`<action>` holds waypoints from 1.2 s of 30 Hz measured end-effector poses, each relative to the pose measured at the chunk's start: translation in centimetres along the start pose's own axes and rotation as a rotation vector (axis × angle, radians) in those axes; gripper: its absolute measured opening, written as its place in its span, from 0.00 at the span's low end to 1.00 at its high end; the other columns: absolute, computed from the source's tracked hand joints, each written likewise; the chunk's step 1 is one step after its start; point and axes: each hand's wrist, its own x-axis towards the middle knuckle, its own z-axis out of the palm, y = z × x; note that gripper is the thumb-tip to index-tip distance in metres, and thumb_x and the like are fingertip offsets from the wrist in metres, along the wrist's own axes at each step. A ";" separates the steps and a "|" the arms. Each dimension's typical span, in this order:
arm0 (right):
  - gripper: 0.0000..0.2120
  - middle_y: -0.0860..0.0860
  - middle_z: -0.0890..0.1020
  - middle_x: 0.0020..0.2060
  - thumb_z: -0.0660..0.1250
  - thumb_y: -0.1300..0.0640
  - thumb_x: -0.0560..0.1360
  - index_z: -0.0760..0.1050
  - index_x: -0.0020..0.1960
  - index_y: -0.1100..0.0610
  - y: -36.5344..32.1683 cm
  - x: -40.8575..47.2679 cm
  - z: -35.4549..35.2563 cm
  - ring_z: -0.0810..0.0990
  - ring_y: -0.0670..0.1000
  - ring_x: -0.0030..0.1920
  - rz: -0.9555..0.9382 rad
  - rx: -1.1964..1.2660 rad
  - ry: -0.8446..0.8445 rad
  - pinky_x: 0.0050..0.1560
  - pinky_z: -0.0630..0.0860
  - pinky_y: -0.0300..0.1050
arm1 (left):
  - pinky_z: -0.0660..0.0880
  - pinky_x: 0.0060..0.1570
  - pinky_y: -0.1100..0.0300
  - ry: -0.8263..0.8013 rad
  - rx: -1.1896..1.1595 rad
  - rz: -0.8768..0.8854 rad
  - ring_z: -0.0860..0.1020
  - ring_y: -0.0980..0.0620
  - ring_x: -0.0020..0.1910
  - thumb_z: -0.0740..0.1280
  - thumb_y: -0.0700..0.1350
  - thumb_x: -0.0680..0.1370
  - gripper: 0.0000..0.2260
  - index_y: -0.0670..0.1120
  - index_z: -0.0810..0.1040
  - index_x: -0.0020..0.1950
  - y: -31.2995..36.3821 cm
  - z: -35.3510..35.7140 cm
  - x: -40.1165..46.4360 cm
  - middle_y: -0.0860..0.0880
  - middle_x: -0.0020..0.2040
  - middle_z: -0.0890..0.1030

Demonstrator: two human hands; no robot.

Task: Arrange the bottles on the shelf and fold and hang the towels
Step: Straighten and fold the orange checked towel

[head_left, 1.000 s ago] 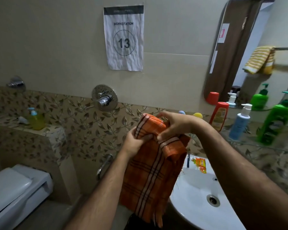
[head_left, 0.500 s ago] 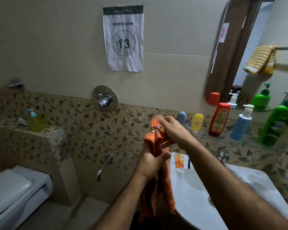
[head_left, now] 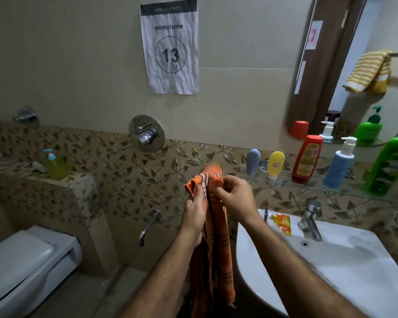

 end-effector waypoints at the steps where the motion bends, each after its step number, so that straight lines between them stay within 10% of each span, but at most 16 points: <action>1: 0.03 0.49 0.84 0.34 0.70 0.57 0.73 0.83 0.42 0.55 0.2 -0.1 0.2 0.84 0.48 0.37 0.008 -0.006 0.051 0.41 0.82 0.55 | 0.79 0.49 0.53 0.057 0.051 -0.002 0.84 0.47 0.49 0.59 0.64 0.77 0.24 0.46 0.85 0.47 -0.3 -0.2 0.1 0.46 0.46 0.86; 7: 0.07 0.52 0.85 0.35 0.67 0.60 0.74 0.83 0.41 0.56 2.2 0.0 -1.7 0.84 0.55 0.40 0.139 0.027 0.096 0.42 0.82 0.60 | 0.68 0.34 0.63 0.330 0.339 0.018 0.72 0.57 0.33 0.56 0.60 0.82 0.20 0.50 0.71 0.35 -0.3 -3.0 1.1 0.53 0.34 0.74; 17: 0.06 0.51 0.85 0.38 0.68 0.57 0.76 0.83 0.46 0.57 -0.5 -1.4 -0.2 0.85 0.51 0.41 -0.014 0.017 -0.056 0.43 0.81 0.59 | 0.71 0.27 0.67 0.199 0.308 -0.030 0.80 0.59 0.31 0.57 0.63 0.80 0.22 0.48 0.78 0.41 -0.9 -0.6 0.0 0.54 0.30 0.81; 23: 0.09 0.51 0.86 0.43 0.65 0.58 0.78 0.83 0.54 0.56 -1.7 -1.8 -1.8 0.85 0.48 0.45 0.005 0.114 -0.092 0.48 0.83 0.49 | 0.79 0.55 0.52 -0.104 0.164 0.030 0.83 0.49 0.54 0.63 0.74 0.68 0.30 0.53 0.82 0.56 -0.6 1.0 -0.9 0.49 0.52 0.86; 28: 0.17 0.63 0.85 0.48 0.53 0.65 0.79 0.76 0.62 0.60 -2.7 -0.5 -5.8 0.85 0.61 0.50 0.162 0.579 -0.201 0.50 0.83 0.56 | 0.79 0.45 0.63 -0.124 0.098 0.180 0.85 0.51 0.49 0.73 0.48 0.74 0.13 0.45 0.82 0.56 2.1 3.3 -0.8 0.48 0.49 0.86; 33: 0.06 0.55 0.85 0.41 0.68 0.59 0.74 0.78 0.51 0.53 -0.7 -0.5 -12.3 0.86 0.56 0.43 -0.083 0.307 0.334 0.44 0.84 0.57 | 0.75 0.63 0.44 -0.263 -0.188 -0.094 0.80 0.39 0.59 0.61 0.51 0.81 0.20 0.35 0.77 0.63 4.6 7.8 -0.6 0.36 0.59 0.81; 36: 0.19 0.52 0.82 0.45 0.77 0.54 0.70 0.74 0.56 0.47 1.4 -1.0 -17.4 0.83 0.56 0.49 -0.020 0.181 0.503 0.49 0.82 0.57 | 0.69 0.68 0.41 -0.413 -0.233 -0.120 0.76 0.38 0.65 0.61 0.54 0.78 0.26 0.37 0.74 0.68 5.2 11.0 -0.6 0.36 0.65 0.77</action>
